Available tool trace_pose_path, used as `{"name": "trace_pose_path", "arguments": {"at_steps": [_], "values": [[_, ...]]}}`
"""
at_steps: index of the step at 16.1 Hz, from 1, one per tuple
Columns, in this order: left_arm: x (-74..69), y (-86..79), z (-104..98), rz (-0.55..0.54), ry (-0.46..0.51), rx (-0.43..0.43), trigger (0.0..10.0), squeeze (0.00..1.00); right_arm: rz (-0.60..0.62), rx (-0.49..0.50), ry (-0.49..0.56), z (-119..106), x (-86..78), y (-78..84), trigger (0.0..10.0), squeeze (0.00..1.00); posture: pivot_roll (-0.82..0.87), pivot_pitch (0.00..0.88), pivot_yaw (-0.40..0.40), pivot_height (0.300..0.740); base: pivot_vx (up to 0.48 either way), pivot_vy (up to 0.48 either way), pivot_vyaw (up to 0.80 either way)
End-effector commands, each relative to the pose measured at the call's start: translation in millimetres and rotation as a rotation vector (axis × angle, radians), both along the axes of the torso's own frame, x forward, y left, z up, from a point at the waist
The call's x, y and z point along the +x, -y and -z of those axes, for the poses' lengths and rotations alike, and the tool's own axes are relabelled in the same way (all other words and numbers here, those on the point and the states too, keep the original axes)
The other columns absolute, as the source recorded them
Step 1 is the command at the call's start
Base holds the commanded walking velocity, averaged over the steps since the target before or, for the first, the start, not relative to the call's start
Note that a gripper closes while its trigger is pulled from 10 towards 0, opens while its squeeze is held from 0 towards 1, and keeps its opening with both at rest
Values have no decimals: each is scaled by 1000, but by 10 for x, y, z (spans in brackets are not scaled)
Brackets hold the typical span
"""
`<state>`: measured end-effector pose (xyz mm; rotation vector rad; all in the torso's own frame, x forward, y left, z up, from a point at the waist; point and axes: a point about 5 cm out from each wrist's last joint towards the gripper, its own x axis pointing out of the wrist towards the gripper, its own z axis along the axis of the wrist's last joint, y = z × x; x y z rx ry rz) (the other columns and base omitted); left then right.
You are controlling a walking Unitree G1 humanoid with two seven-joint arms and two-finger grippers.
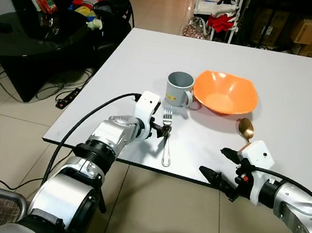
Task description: Setting the table
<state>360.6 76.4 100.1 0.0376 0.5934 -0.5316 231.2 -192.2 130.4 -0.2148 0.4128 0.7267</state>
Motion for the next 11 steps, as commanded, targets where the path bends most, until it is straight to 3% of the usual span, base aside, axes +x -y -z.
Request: {"name": "trace_pose_path", "arguments": {"at_steps": [1,4,5,8,9,10,11], "values": [[31,-4,-52,-15,3,-5,10000,0,-21,5,15,-68,-18,-18,10000,0,18,0,109,740,0,0,0],[134,-111,-196,-47,103,64,10000,0,-18,1,20,-84,-23,-5,10000,0,18,0,109,740,0,0,0],[137,-56,-284,-21,93,-3,10000,1000,-17,-6,16,-76,-36,12,10000,0,19,0,107,740,0,0,0],[53,114,-281,76,35,-55,10000,973,-27,-11,9,-82,-44,24,10000,0,16,0,108,740,0,0,0],[9,145,-214,114,2,-30,10000,886,-34,-16,7,-84,-47,23,10000,0,16,0,108,740,0,0,0],[-15,146,-152,127,-16,5,10000,0,-38,-18,5,-87,-47,20,10000,0,14,0,109,740,0,0,0],[-40,89,-23,99,-54,69,10000,0,-77,-6,-14,-88,-83,-14,10000,0,12,0,111,740,0,0,0]]}}
